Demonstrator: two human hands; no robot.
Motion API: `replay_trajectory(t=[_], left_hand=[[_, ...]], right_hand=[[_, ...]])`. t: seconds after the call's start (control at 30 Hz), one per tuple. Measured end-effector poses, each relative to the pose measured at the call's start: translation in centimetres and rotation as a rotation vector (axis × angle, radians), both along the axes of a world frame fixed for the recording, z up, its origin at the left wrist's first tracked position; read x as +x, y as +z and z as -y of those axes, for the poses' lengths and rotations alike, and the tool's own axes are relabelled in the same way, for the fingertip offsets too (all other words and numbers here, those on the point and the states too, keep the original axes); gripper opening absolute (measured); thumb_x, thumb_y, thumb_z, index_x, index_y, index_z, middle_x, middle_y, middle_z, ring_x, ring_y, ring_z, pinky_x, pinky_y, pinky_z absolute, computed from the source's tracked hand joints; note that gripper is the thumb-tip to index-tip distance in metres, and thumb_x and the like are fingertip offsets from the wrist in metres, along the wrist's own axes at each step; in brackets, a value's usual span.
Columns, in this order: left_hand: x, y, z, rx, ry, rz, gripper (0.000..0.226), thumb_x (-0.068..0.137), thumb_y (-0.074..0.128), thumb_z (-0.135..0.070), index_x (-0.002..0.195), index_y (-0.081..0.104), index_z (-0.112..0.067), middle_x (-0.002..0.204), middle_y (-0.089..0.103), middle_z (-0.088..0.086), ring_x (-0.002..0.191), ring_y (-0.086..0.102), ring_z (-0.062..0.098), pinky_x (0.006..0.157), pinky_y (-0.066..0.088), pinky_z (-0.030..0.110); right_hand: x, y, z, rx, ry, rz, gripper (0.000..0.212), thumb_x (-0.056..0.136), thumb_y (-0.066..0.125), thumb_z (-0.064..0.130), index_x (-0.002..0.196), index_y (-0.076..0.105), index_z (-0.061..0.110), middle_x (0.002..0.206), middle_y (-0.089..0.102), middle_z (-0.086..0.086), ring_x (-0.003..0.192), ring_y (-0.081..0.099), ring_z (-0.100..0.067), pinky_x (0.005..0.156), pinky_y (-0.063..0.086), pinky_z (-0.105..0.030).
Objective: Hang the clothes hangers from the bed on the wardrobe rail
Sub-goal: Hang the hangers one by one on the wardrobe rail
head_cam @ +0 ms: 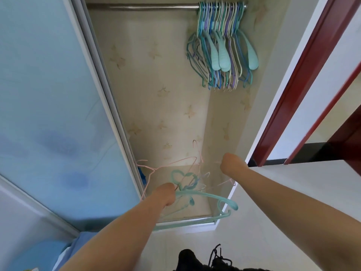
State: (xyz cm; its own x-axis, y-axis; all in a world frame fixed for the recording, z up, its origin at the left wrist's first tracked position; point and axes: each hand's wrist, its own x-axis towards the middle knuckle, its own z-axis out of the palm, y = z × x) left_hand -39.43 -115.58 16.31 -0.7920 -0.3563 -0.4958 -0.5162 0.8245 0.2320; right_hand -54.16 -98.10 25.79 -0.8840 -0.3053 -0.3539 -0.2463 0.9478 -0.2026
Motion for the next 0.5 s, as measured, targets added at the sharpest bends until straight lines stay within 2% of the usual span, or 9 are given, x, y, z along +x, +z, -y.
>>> replay_trajectory(t=[0.07,0.13,0.27,0.5], left_hand=[[-0.5,0.4,0.6,-0.042,-0.034,-0.038,0.012,0.092,0.048,-0.007,0.098,0.058,-0.009,0.089,0.053,0.005,0.088,0.056,0.021,0.079,0.046,0.032],[-0.8,0.9,1.4,-0.091,-0.053,-0.046,0.020,0.094,0.045,-0.006,0.108,0.059,-0.006,0.097,0.056,0.010,0.097,0.059,0.025,0.087,0.048,0.034],[-1.0,1.8,3.0,-0.213,-0.102,-0.060,0.023,0.095,0.046,-0.008,0.114,0.058,-0.007,0.111,0.061,0.009,0.101,0.061,0.027,0.089,0.051,0.038],[-1.5,4.1,6.3,-0.296,-0.117,-0.045,0.019,0.091,0.051,-0.011,0.107,0.062,-0.010,0.089,0.054,0.001,0.091,0.062,0.023,0.080,0.053,0.036]], right_hand=[[-0.5,0.8,0.5,0.108,0.044,-0.032,0.028,0.090,0.046,0.000,0.114,0.059,0.006,0.118,0.059,-0.011,0.111,0.057,-0.031,0.090,0.046,-0.037],[-1.1,1.3,0.7,0.217,0.082,-0.066,0.030,0.088,0.050,0.000,0.114,0.061,0.009,0.118,0.060,-0.008,0.110,0.058,-0.030,0.088,0.047,-0.036],[-1.0,2.2,2.1,0.272,0.123,-0.170,0.028,0.088,0.049,0.000,0.112,0.061,0.010,0.112,0.061,-0.005,0.106,0.059,-0.026,0.081,0.046,-0.031],[-2.3,3.8,4.7,0.261,0.175,-0.179,0.033,0.089,0.045,-0.001,0.116,0.060,0.009,0.118,0.061,-0.008,0.108,0.059,-0.030,0.084,0.046,-0.034]])
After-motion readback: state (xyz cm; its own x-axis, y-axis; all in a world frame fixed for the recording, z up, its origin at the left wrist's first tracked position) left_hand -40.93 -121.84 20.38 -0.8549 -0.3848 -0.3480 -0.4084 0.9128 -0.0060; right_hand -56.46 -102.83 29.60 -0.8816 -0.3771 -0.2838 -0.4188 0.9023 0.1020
